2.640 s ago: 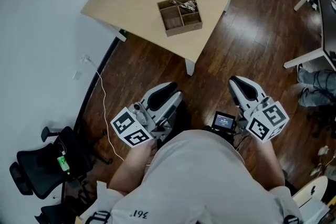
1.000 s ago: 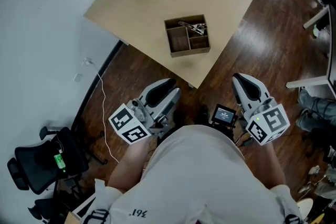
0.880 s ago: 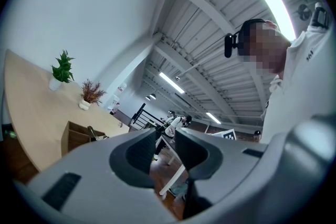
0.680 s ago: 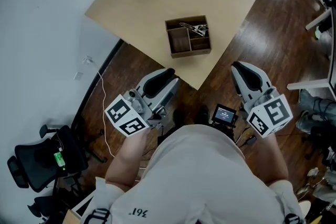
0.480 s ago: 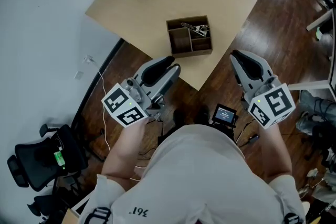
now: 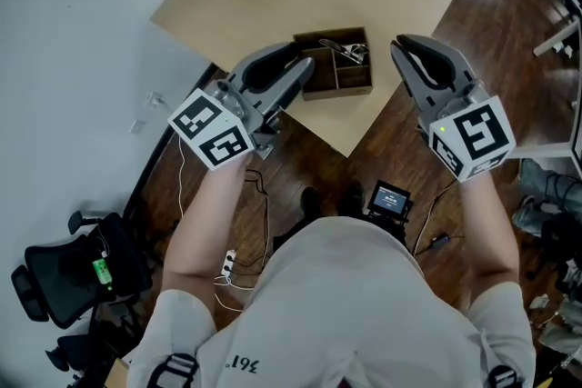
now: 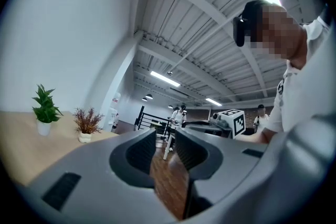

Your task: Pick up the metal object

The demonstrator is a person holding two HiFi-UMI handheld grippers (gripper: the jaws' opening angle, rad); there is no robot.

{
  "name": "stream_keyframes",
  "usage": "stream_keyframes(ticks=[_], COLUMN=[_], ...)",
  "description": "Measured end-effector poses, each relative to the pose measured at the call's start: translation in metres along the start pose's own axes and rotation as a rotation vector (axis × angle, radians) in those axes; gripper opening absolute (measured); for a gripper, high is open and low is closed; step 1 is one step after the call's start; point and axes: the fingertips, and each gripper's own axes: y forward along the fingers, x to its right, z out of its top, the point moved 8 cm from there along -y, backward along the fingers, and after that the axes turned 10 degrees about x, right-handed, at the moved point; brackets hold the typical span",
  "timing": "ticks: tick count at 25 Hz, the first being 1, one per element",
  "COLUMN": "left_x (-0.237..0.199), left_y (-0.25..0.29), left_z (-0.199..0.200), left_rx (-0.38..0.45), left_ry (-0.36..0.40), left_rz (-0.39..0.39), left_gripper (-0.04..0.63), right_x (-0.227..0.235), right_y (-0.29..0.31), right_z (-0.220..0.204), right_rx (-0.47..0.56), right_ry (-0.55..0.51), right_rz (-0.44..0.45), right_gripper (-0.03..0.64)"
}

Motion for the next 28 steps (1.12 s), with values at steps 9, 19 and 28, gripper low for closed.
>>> stream_keyframes(ticks=[9, 19, 28], left_x=[-0.032, -0.063, -0.092], left_y=[0.028, 0.062, 0.087], left_z=[0.007, 0.013, 0.021], left_rx=[-0.046, -0.094, -0.112], left_ry=[0.017, 0.074, 0.102], left_rz=[0.001, -0.001, 0.047], left_gripper=[0.091, 0.091, 0.091], right_x=[0.020, 0.037, 0.053], right_y=[0.044, 0.093, 0.121], right_z=[0.005, 0.000, -0.001], right_rx=[-0.006, -0.048, -0.078], right_ry=[-0.117, -0.174, -0.194], right_rz=[0.001, 0.028, 0.014], right_gripper=[0.017, 0.038, 0.038])
